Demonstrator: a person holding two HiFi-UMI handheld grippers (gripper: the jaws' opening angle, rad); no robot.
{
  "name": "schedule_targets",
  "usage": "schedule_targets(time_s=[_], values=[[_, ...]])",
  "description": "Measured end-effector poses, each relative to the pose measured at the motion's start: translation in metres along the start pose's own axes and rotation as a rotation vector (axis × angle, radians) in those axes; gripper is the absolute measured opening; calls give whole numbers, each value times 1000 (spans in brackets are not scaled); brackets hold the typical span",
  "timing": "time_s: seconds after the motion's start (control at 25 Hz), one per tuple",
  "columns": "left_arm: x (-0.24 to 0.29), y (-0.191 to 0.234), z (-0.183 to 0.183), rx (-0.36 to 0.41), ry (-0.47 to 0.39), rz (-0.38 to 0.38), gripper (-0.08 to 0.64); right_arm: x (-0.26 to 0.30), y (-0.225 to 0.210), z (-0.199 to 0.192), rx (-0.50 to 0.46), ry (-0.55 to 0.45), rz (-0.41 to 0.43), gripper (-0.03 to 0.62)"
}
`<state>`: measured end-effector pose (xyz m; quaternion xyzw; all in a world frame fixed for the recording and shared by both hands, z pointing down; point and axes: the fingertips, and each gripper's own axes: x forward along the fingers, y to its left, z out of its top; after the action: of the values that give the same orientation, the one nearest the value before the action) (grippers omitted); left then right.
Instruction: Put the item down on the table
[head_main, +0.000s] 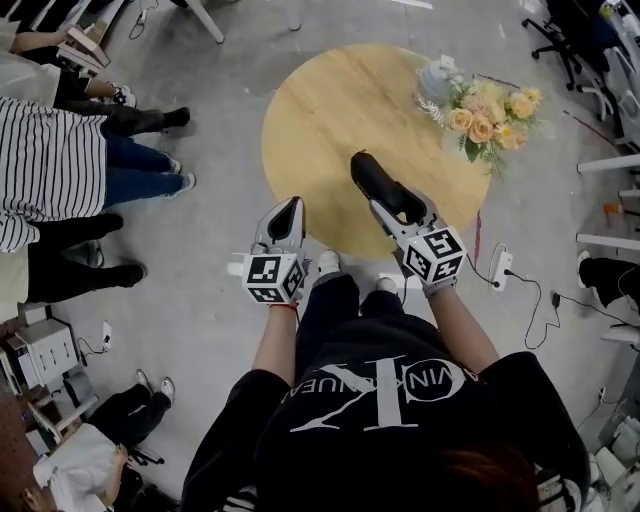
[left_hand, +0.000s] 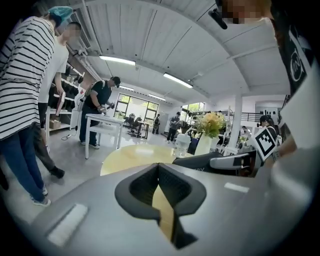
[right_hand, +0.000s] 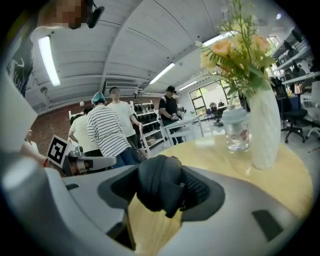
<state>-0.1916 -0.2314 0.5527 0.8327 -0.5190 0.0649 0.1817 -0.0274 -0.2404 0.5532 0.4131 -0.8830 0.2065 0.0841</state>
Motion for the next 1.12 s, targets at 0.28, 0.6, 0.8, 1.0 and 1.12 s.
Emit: schedule_targets(time_s=[0.28,0.6,0.8,1.0,1.12], values=[[23,8,-8,13,61,-70,12,28,-8,-9,54,17,-28,261],[36,11,-12,-9,72,-109,12,42,-11,-28,40,99,-22,261],[36,9,-18,-21,85,-116,12,41,-16,-47,37,191,-33,261],[34,8,-21,-29,87,-117,12,42,-17,-55,29,240,-31,261],[32,8,-22,-32,85,-113,12,42,-18,-55,28,248,-37,261]])
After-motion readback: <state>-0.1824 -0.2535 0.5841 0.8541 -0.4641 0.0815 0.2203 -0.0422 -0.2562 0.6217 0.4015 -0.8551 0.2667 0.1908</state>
